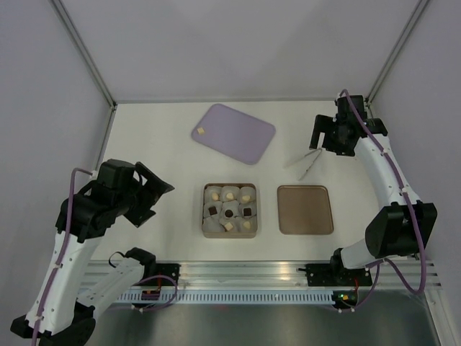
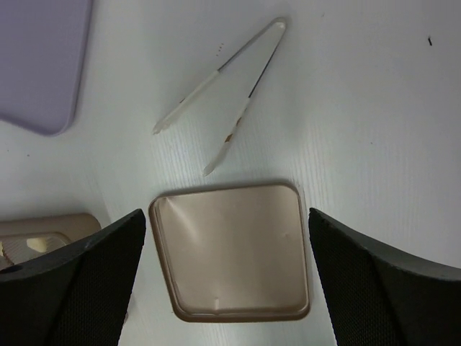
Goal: Pack the chocolate
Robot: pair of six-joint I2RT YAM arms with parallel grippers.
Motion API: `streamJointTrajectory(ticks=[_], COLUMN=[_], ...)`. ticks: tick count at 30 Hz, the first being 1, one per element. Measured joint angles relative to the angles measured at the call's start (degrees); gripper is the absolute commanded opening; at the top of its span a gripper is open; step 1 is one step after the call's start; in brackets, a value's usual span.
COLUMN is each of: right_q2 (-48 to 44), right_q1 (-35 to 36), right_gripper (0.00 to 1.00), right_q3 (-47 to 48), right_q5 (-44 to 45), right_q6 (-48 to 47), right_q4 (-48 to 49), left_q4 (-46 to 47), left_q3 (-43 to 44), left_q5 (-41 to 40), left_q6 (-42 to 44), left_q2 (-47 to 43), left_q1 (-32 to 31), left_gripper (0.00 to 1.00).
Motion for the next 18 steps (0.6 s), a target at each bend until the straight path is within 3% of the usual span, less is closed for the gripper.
streamJointTrajectory(ticks=[18], right_q2=[-11.47], right_q1=[1.16], right_gripper=[0.98], right_q3=[-4.13], right_q5=[-1.81], right_q6=[2.29], right_q4=[4.39], left_q4=[-0.44], left_q3=[-0.96], left_q5=[-1.64], left_q6=[0.5], left_q2=[-7.1], left_q1=[0.0], left_gripper=[0.99])
